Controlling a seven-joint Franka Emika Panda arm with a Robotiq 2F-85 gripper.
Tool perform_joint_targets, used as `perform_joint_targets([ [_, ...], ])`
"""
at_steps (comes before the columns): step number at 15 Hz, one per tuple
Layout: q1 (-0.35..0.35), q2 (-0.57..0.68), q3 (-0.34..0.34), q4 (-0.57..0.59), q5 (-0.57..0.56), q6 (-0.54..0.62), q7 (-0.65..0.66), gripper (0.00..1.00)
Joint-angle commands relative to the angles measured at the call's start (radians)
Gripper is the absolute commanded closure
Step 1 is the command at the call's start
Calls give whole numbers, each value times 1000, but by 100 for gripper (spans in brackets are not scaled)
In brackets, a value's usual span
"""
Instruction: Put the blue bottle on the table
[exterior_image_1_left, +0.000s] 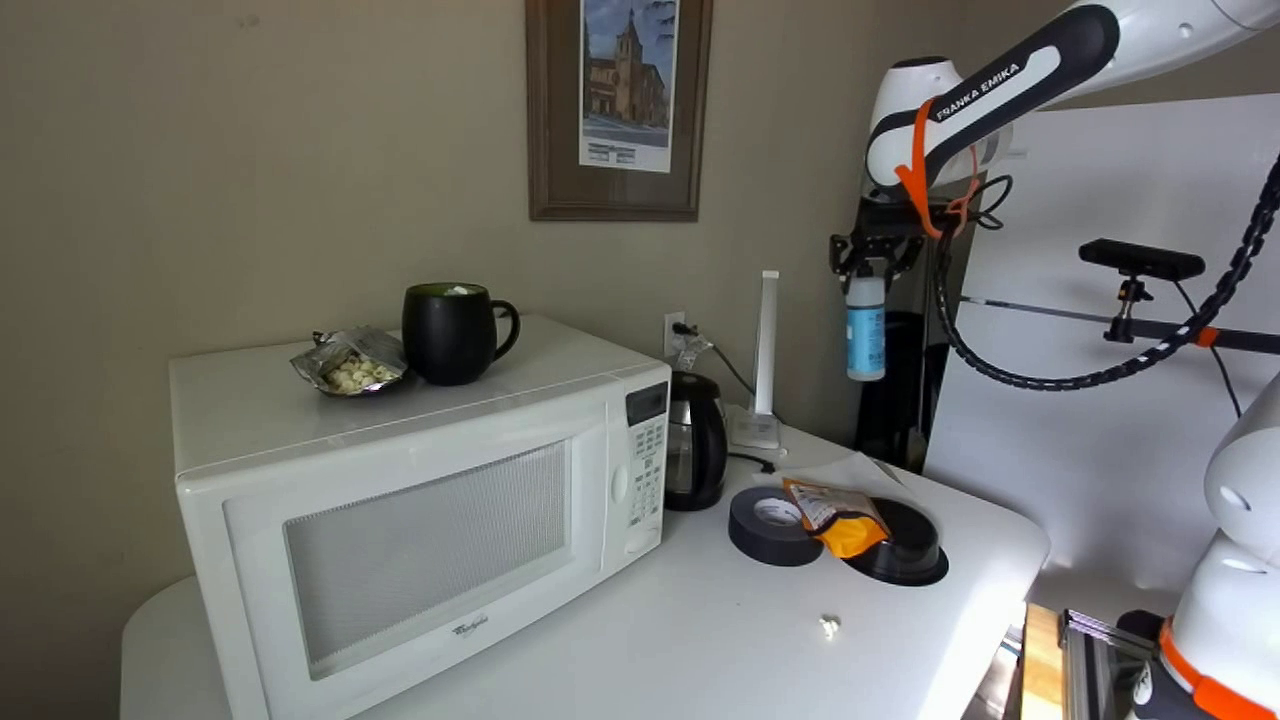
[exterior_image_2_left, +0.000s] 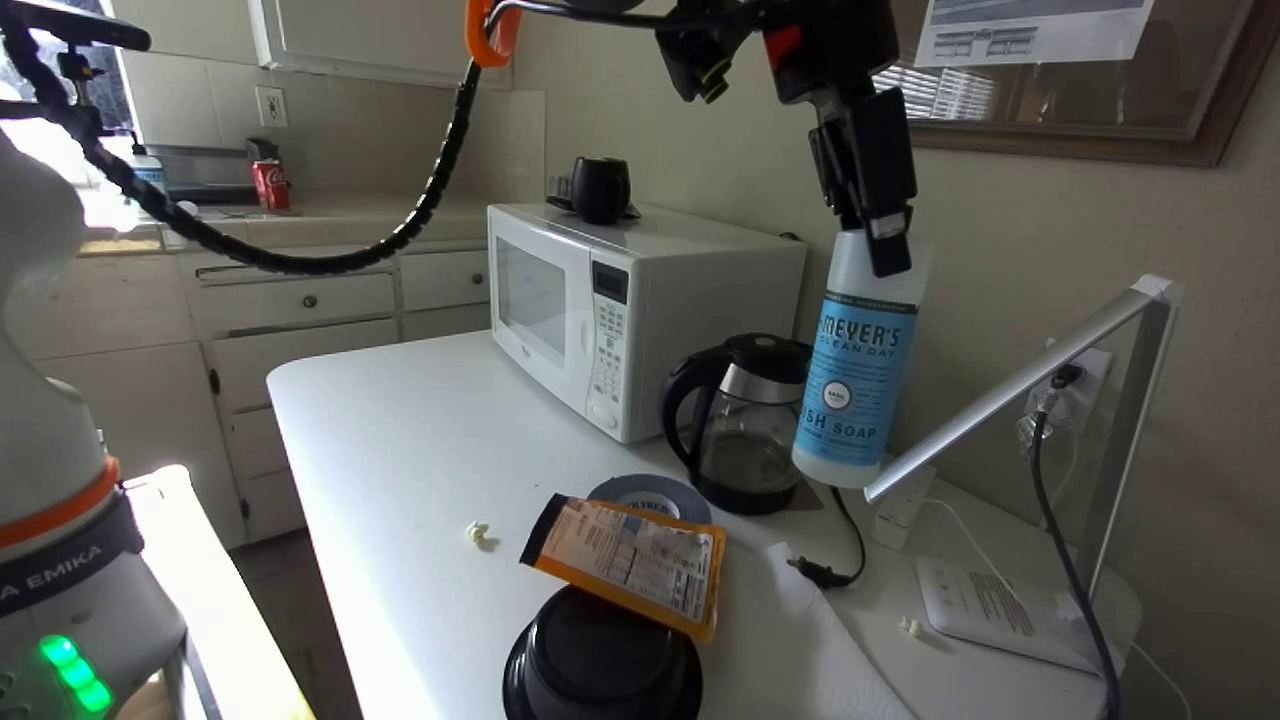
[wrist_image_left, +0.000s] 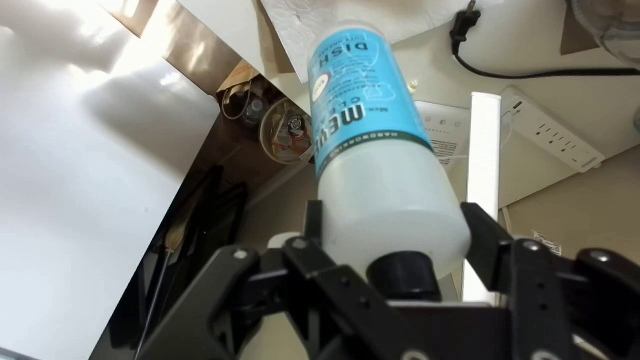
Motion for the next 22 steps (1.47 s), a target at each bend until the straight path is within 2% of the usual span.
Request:
perform_joint_targets([
  [1, 6, 0, -6, 3, 0, -2, -1, 57],
  [3, 7, 46, -20, 40, 16, -6, -34, 57],
  [4, 14, 77, -43, 56, 56, -3, -119, 57],
  [6, 12, 142, -76, 95, 101, -20, -207, 57],
  [8, -2, 217, -104, 130, 103, 0, -228, 57],
  [9, -7, 252, -116, 134, 86, 43, -182, 57],
  [12, -5, 354, -151, 140, 75, 132, -152, 57],
  [15, -4, 452, -184, 159, 93, 161, -134, 57],
  [16, -4, 483, -187, 176, 118, 127, -149, 57],
  [18, -21, 515, -165, 223, 215, 27, -264, 57],
  [19, -34, 516, -150, 248, 241, -15, -376, 57],
  [21, -48, 526, -140, 310, 261, -88, -516, 57],
  [22, -52, 525, -139, 348, 281, -149, -544, 57],
])
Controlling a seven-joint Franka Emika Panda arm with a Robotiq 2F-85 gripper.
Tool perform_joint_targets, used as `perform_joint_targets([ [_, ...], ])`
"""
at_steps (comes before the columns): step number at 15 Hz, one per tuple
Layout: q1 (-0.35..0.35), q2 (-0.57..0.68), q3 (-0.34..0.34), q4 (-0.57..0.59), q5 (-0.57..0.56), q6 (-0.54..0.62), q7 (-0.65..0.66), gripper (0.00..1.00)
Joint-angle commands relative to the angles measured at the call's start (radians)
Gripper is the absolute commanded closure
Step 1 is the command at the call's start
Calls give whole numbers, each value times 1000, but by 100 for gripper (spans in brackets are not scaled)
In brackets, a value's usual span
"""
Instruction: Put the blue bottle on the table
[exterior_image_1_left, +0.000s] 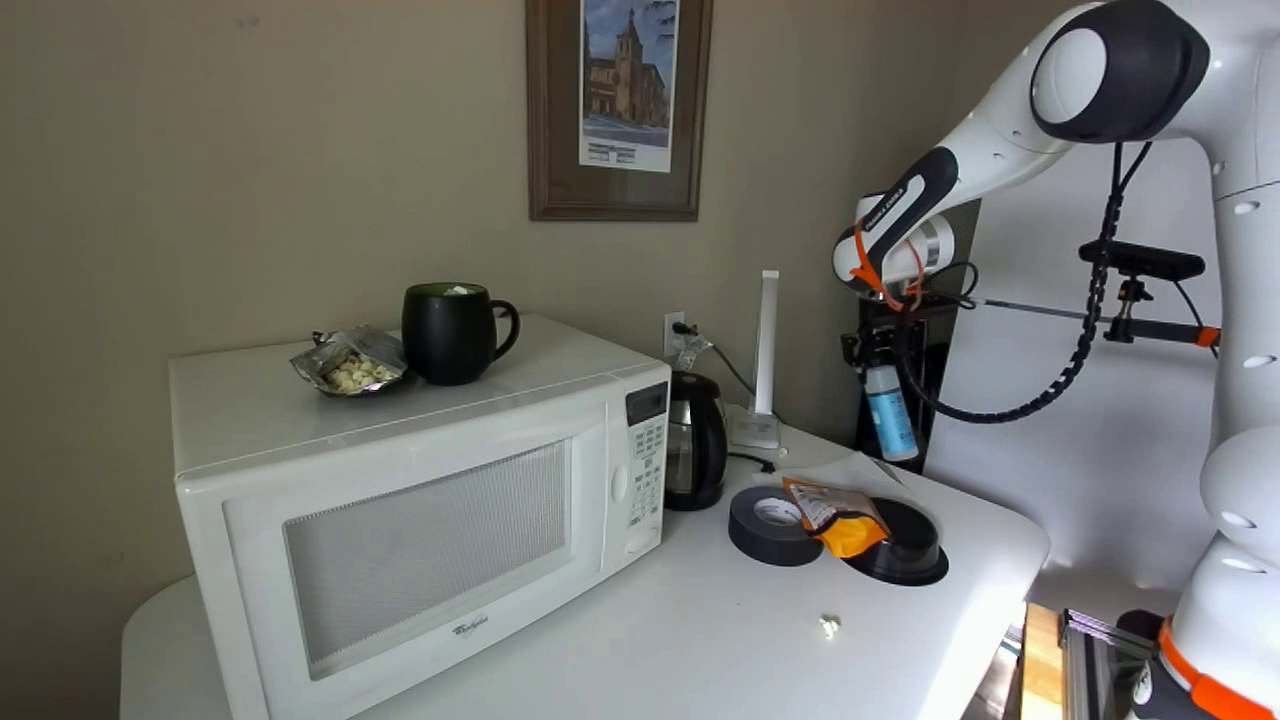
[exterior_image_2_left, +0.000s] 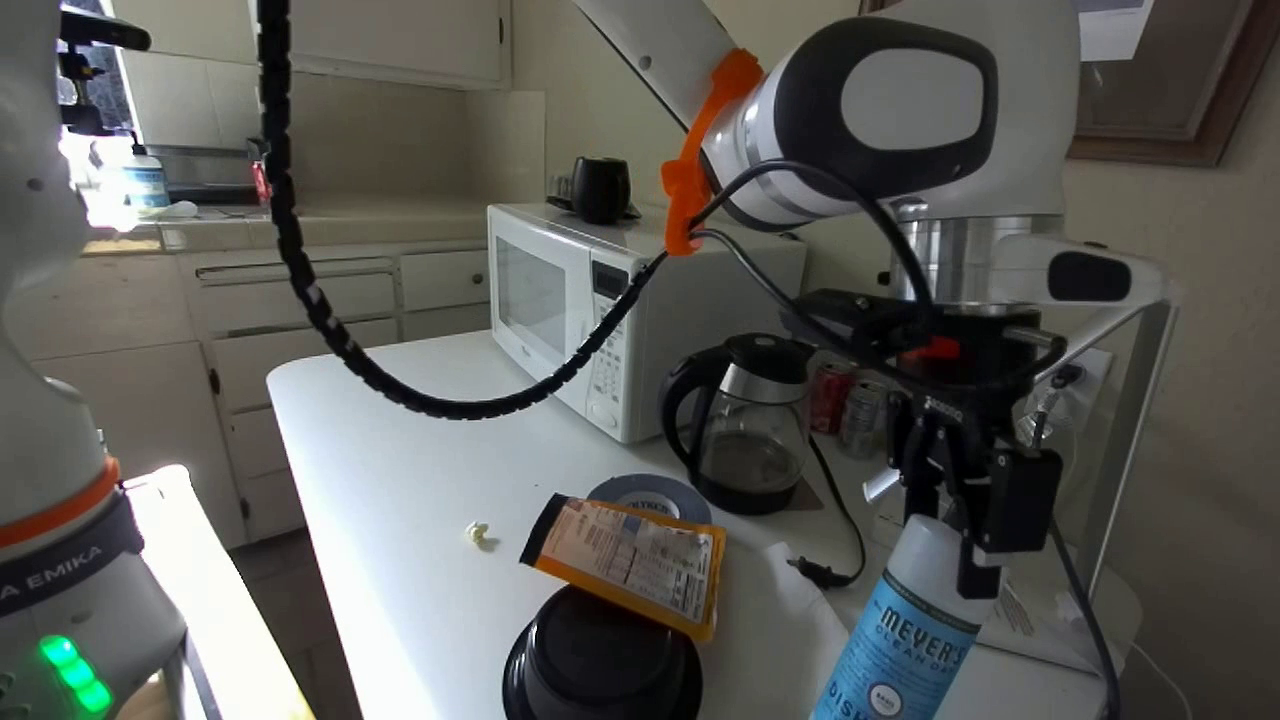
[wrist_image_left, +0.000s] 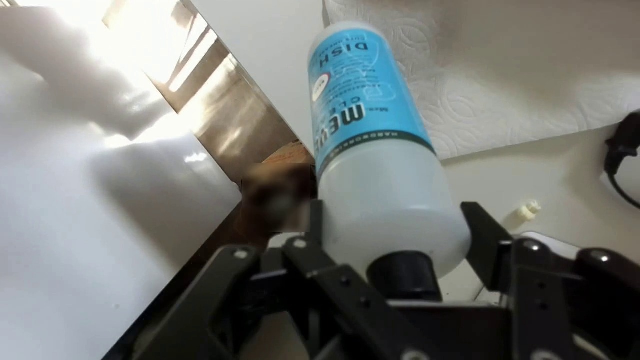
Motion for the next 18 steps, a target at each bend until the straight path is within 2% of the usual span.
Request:
perform_joint_targets([
  [1, -2, 5, 1, 38, 21, -50, -56, 32],
  [3, -13, 5, 6, 92, 38, -114, -111, 32],
  [4, -15, 5, 7, 103, 41, -123, -121, 57],
  [6, -64, -8, 54, 91, 171, -92, -282, 57],
  [9, -93, 6, 79, 101, 279, -59, -423, 57],
  [10, -93, 6, 76, 99, 294, -31, -414, 57],
  [13, -82, -20, 65, 61, 289, 168, -374, 57],
  [14, -85, -16, 71, 65, 306, 191, -364, 57],
  [15, -90, -5, 82, 80, 331, 154, -361, 57],
  [16, -82, 2, 66, 98, 285, 143, -365, 57],
  [17, -82, 3, 67, 99, 287, 143, -364, 32],
  [18, -81, 3, 67, 100, 287, 143, -364, 32],
])
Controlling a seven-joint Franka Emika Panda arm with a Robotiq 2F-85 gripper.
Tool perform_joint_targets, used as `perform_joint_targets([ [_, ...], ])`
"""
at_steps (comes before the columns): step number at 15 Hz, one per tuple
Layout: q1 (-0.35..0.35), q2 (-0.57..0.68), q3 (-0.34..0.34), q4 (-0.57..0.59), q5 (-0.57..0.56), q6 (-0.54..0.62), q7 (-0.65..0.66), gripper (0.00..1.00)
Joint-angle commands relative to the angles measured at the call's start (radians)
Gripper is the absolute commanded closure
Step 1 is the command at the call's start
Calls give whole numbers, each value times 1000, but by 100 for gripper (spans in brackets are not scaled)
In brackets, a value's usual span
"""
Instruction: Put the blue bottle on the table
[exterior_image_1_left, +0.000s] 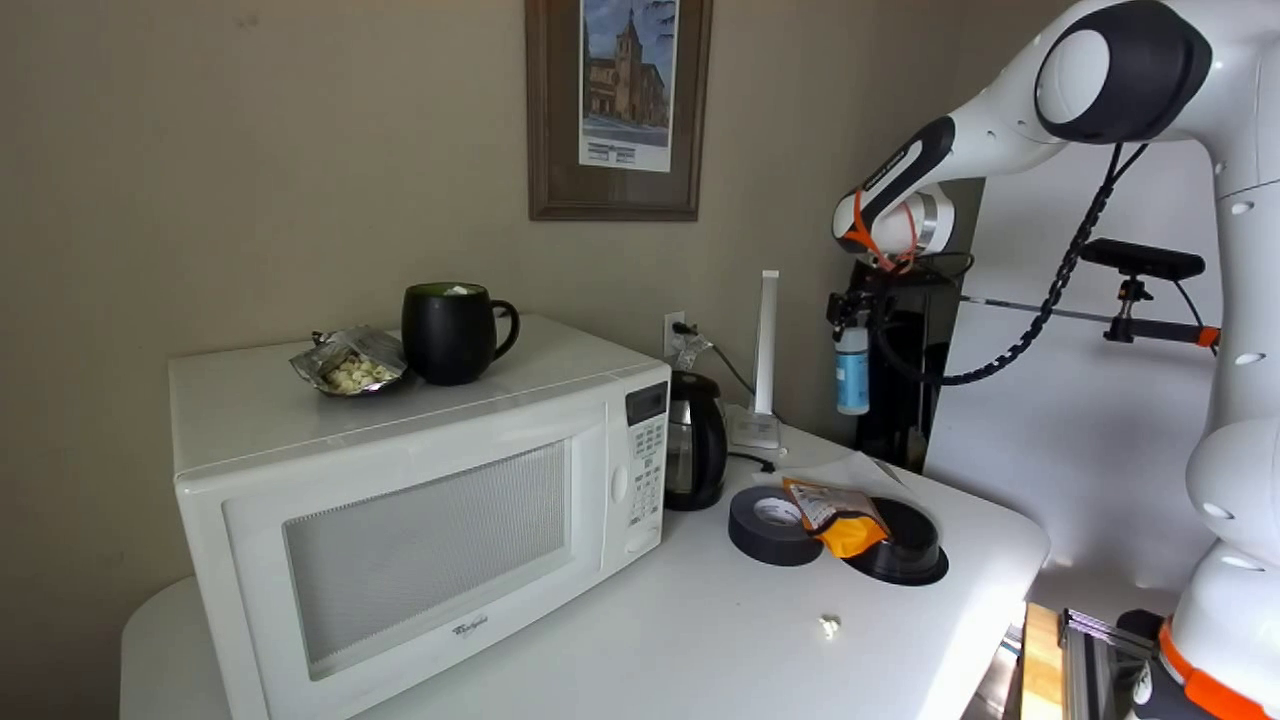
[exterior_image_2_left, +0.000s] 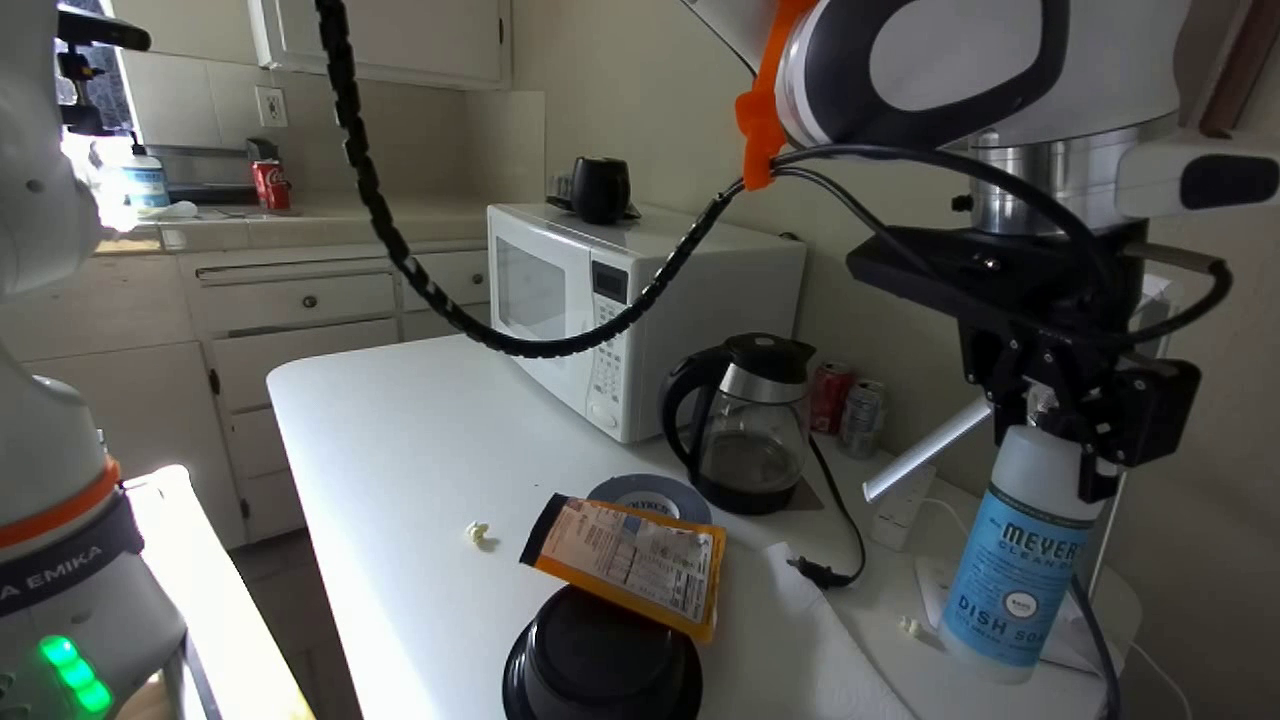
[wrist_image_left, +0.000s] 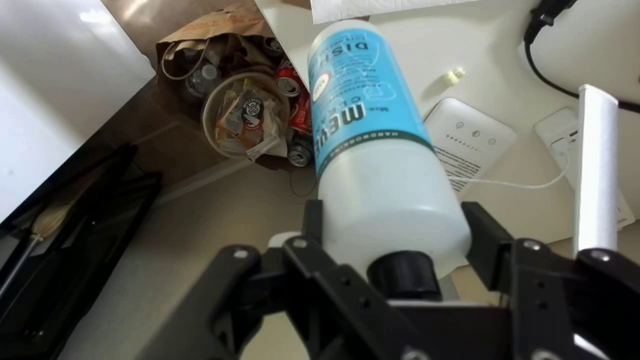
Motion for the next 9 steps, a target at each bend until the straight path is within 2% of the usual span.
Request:
perform_joint_targets([
  [1, -3, 2, 3, 7, -2, -5, 2, 32],
  [2, -4, 2, 3, 8, -2, -5, 2, 57],
  [4, -39, -1, 51, -8, 112, 67, -79, 57],
  [6, -55, 39, 76, 15, 185, 50, -97, 57],
  [7, -62, 59, 87, 22, 203, 24, -110, 57],
  [9, -62, 102, 89, 26, 195, 52, -90, 57],
])
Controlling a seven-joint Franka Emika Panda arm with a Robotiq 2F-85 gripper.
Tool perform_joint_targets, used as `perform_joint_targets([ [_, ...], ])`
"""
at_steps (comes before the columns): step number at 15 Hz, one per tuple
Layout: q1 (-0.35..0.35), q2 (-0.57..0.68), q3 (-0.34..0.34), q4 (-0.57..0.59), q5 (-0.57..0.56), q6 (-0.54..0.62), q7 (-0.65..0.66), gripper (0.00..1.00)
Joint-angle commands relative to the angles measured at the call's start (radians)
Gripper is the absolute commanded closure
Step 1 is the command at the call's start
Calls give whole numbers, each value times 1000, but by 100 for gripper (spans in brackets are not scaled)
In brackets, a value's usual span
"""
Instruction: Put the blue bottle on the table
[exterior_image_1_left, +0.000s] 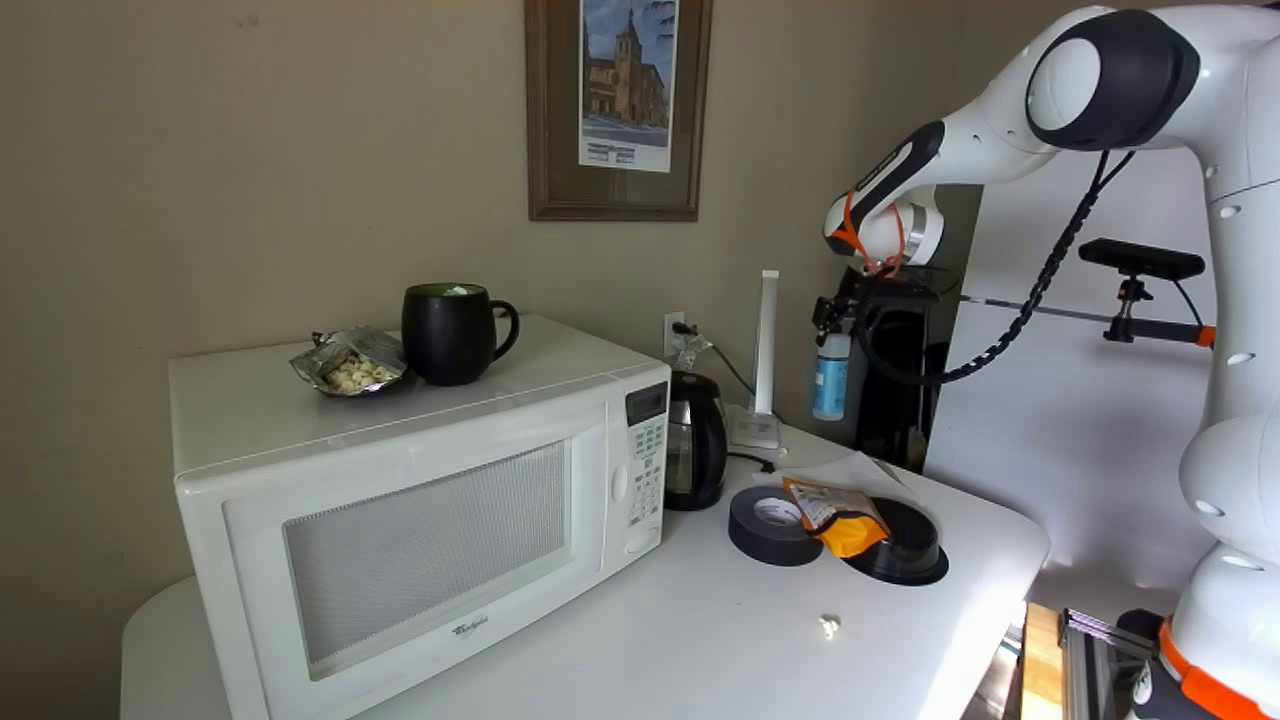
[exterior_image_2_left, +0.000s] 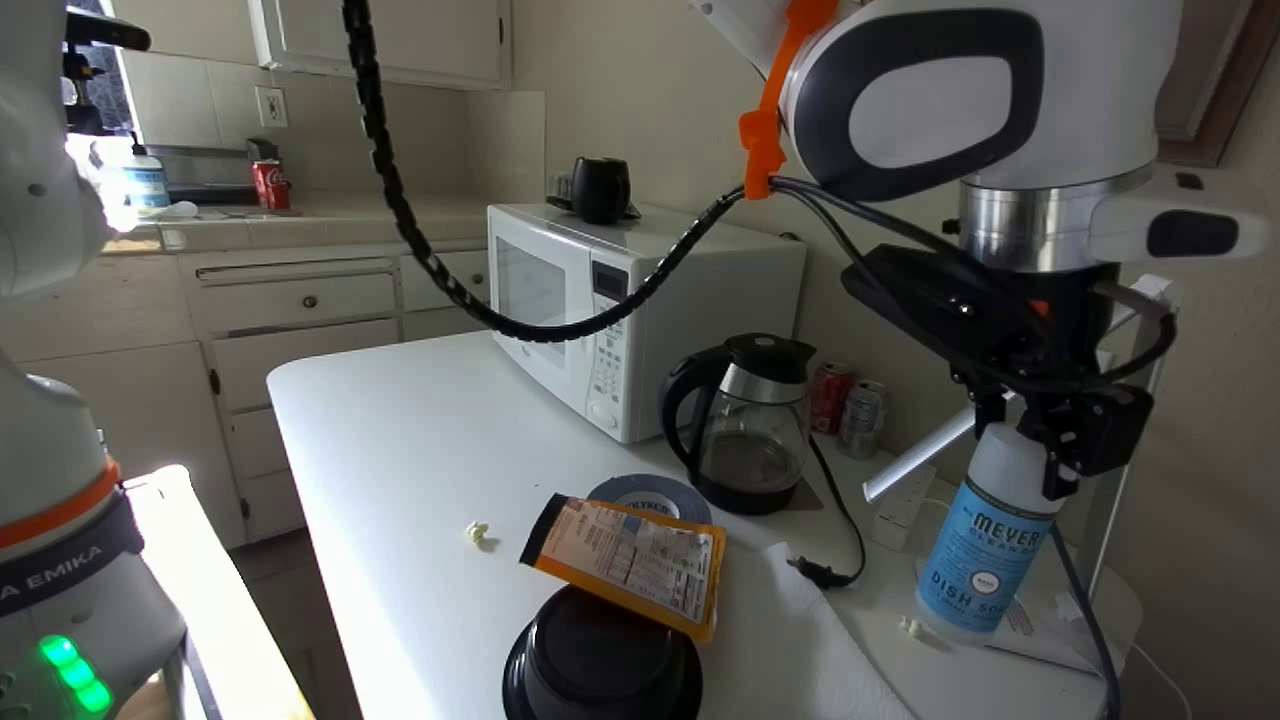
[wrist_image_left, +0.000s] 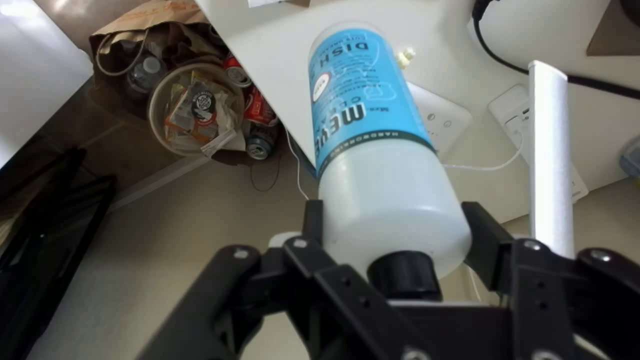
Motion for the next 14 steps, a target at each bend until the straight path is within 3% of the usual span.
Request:
perform_joint_targets([
  [1, -19, 92, 16, 25, 18, 49, 4, 57],
  [5, -37, 154, 34, 25, 13, 194, 32, 57],
  [7, -43, 173, 41, 31, -4, 202, 57, 57],
  [8, -44, 147, 41, 9, -21, 194, 46, 32],
  [11, -47, 161, 48, 18, -21, 195, 60, 32],
  [12, -47, 162, 48, 21, -21, 195, 60, 57],
  [14, -77, 163, 89, 22, 16, 192, 28, 57],
])
